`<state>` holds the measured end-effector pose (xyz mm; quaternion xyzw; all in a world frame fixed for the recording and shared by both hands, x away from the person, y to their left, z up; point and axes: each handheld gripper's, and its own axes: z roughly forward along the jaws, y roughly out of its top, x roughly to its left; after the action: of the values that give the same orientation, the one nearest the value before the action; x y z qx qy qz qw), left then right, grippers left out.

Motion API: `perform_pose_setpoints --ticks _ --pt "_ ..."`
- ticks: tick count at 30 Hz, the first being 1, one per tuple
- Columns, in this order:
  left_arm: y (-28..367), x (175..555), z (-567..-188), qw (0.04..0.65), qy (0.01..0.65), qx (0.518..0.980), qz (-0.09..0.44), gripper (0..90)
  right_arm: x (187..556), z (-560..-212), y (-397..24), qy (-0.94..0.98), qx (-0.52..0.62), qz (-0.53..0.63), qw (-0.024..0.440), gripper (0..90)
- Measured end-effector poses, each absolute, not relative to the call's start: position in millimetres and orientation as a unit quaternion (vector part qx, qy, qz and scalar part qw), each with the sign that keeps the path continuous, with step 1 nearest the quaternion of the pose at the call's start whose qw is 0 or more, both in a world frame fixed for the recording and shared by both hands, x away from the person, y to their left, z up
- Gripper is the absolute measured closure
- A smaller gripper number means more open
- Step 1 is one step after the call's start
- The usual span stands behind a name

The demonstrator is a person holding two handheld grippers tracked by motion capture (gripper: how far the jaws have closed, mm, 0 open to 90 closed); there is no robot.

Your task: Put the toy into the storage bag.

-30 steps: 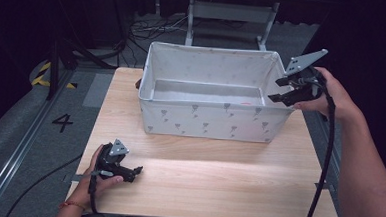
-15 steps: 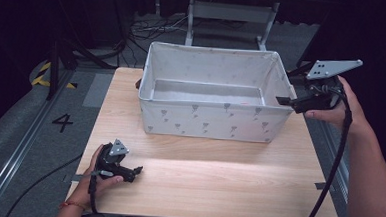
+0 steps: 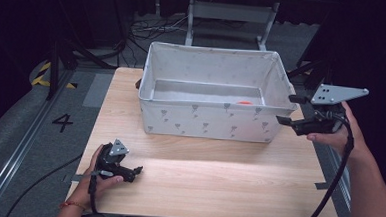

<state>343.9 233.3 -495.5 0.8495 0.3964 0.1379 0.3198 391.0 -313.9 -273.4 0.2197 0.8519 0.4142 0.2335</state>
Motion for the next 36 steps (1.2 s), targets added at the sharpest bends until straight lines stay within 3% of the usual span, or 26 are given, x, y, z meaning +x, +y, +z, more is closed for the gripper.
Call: perform_pose_setpoints --ticks 36 --pt "233 344 -495 0.320 0.396 0.850 0.138 0.2 337 -413 -333 0.883 0.252 0.325 0.227 25.6"
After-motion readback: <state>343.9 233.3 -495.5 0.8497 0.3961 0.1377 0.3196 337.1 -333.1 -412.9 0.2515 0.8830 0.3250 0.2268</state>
